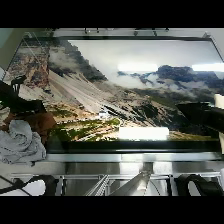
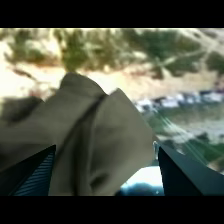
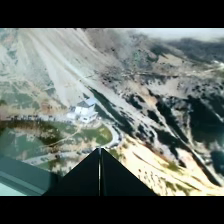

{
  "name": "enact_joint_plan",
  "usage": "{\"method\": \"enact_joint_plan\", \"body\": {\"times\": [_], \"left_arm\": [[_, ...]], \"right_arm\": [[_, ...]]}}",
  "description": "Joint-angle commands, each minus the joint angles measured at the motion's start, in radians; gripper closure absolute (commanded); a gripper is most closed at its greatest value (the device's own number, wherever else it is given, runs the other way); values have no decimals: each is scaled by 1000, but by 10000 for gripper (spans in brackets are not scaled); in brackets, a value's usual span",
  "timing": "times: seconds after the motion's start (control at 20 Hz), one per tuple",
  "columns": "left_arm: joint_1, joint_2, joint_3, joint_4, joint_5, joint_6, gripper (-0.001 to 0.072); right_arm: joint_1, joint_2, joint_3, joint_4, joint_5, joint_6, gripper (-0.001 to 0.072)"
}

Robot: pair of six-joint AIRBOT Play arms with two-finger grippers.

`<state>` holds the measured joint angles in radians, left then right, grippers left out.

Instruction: Fold the shirts.

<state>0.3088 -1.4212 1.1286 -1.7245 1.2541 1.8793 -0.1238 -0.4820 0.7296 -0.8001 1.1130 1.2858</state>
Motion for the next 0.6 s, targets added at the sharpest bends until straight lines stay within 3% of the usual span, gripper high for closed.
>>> {"method": "enact_joint_plan", "body": {"times": [0.0,0.15,0.2,0.25,0.3,0.35,0.55], "left_arm": [[3,-128,53,110,39,16,-13],[-13,-174,58,201,73,16,-11],[-29,-185,58,223,72,16,34],[-50,-197,58,243,72,16,182],[-76,-208,58,273,67,17,476],[-107,-216,58,301,62,19,717],[-225,-209,120,362,60,20,692]], "right_arm": [[1,0,0,0,2,0,695],[1,0,0,0,1,0,695],[1,0,0,0,1,0,694],[1,0,0,0,0,0,695],[1,0,0,0,-4,0,694],[1,0,0,0,-7,0,695],[1,0,0,0,-6,0,695]]}}
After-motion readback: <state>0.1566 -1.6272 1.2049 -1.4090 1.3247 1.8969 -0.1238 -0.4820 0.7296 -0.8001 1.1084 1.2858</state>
